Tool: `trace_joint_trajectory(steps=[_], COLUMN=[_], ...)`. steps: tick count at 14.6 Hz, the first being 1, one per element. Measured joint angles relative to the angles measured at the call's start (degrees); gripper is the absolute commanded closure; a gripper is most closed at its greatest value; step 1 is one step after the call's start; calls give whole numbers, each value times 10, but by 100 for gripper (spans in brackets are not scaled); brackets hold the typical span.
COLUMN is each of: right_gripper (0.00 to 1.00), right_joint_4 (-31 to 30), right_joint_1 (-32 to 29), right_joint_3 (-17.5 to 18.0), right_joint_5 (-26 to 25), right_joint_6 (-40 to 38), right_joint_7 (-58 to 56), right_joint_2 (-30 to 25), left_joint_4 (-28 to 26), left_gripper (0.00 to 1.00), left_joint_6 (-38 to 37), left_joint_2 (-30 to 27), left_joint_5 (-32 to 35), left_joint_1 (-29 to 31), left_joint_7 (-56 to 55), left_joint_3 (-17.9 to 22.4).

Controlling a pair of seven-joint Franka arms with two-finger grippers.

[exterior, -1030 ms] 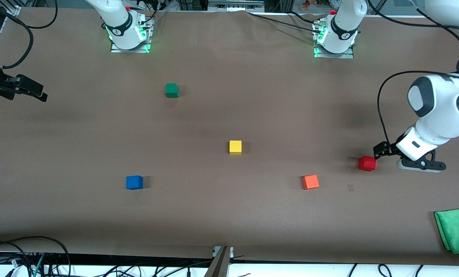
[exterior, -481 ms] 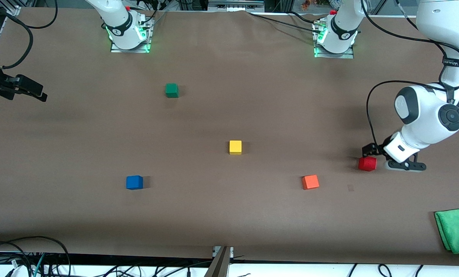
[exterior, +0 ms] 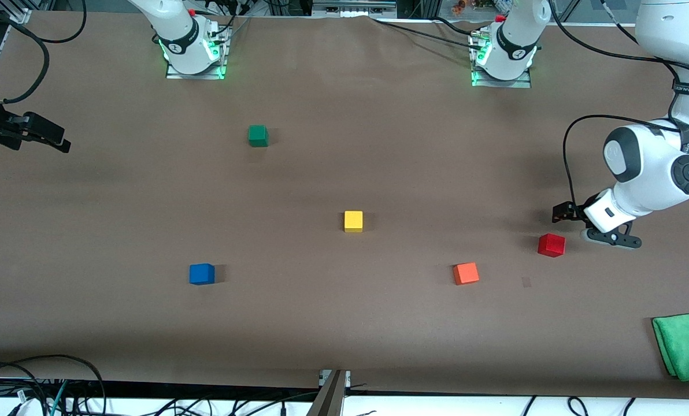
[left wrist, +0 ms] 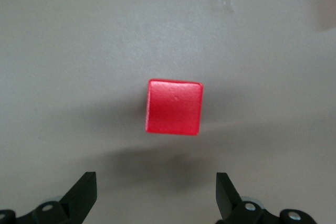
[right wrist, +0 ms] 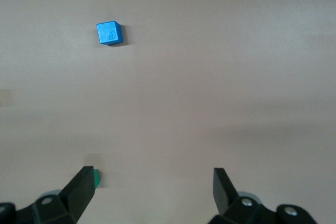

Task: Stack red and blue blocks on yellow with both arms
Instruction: 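Lower the open left gripper over the red cube, then close the left gripper on the red cube and lift it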

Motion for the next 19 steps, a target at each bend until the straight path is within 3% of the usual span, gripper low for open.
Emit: trace_joint_trajectory(steps=[7, 19], right_gripper=[0, 0], right_joint_4=[0, 0], right_joint_1=[0, 0], right_joint_3=[0, -1], right_joint_5=[0, 0], right_joint_6=[0, 0], right_joint_7=[0, 0], right_joint_2=[0, 0], left_joint_4=[13, 18], left_gripper=[0, 0], left_joint_6=[75, 111], left_joint_2=[46, 67], left_joint_5=[0, 2], left_joint_1=[-50, -33], left_joint_7=[-87, -74], left_joint_3=[-10, -4])
